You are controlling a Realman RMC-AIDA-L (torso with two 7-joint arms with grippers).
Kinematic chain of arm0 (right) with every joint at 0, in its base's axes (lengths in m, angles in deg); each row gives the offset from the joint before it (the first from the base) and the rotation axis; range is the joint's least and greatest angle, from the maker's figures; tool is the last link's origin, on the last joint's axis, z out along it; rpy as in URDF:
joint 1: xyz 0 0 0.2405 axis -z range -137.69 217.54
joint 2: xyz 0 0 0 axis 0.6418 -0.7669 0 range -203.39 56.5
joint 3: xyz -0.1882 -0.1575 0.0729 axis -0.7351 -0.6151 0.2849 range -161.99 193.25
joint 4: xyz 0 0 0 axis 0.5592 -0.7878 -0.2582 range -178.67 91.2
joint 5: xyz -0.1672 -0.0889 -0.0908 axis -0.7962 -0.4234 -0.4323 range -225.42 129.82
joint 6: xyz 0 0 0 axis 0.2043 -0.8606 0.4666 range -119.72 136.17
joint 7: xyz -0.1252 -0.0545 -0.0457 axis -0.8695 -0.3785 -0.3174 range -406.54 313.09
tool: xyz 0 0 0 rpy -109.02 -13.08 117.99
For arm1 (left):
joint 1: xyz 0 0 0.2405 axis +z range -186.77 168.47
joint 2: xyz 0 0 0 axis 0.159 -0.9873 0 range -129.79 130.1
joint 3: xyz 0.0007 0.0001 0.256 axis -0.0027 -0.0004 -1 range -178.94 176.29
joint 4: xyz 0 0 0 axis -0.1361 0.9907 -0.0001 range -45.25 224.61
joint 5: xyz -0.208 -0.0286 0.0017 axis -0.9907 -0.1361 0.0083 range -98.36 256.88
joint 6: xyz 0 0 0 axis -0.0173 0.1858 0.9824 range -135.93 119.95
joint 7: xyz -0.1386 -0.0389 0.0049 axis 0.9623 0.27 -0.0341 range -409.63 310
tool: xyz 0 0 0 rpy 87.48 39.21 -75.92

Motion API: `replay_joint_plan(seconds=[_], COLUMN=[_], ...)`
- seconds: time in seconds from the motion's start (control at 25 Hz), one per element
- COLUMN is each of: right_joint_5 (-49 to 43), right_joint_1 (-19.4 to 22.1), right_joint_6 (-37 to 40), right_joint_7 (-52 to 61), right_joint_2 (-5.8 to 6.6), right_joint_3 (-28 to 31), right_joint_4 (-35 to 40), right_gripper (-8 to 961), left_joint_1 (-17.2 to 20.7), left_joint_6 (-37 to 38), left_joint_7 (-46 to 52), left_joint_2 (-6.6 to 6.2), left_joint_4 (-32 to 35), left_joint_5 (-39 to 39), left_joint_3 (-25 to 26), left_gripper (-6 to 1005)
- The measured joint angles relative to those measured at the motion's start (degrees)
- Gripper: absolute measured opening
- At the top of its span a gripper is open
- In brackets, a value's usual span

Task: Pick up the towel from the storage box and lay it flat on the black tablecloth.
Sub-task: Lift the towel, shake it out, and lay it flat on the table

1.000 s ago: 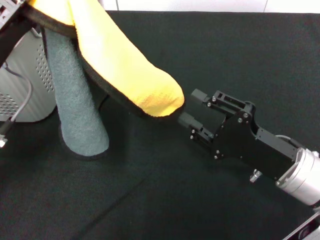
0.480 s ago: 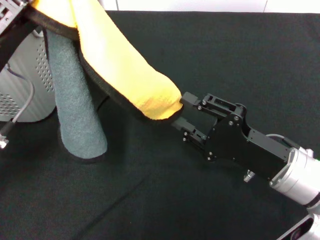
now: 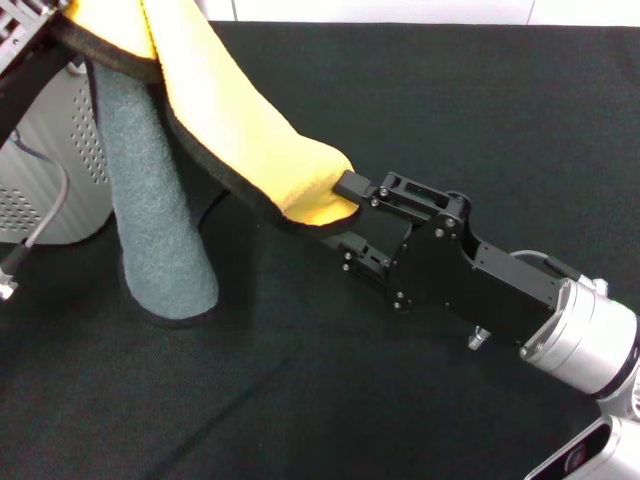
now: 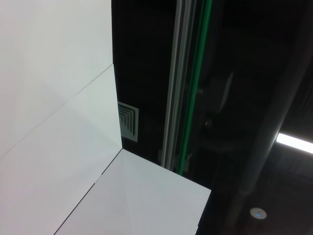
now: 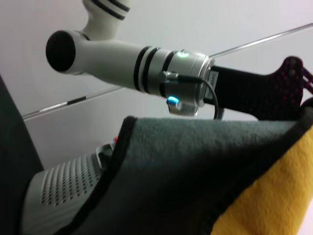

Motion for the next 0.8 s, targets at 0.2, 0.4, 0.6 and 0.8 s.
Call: replay_joint_plan(seconds=[0.2, 0.4, 0.6, 0.8], right_joint_5=[0.00, 0.00, 0.00, 0.32], right_joint_1=[0.12, 0.79, 1.46, 1.48], right_joint_6=[0.41, 1.56, 2.20, 2.21], right_joint_7=[-0.22, -1.08, -1.63, -1.72], right_joint_2=[0.00, 0.00, 0.00, 0.00], right_joint_3=[-0.86, -1.59, -2.01, -2.00], right_joint_4=[0.34, 0.70, 0.70, 0.69], right_gripper=[456, 451, 453, 347], left_joint_1=[-0.03, -0.39, -0.44, -0.44], left_joint_6=[-0.01, -0.05, -0.09, -0.09], left_joint_7=[-0.07, -0.07, -0.07, -0.07], left_joint_2=[-0.04, -0.12, -0.17, -0.11], left_joint_4=[-0.38, -1.12, -1.38, -1.52], left_joint_5=[-0.01, -0.01, 0.00, 0.00], left_joint_3=[0.02, 0.03, 0.11, 0.11], left_gripper=[23, 23, 23, 23])
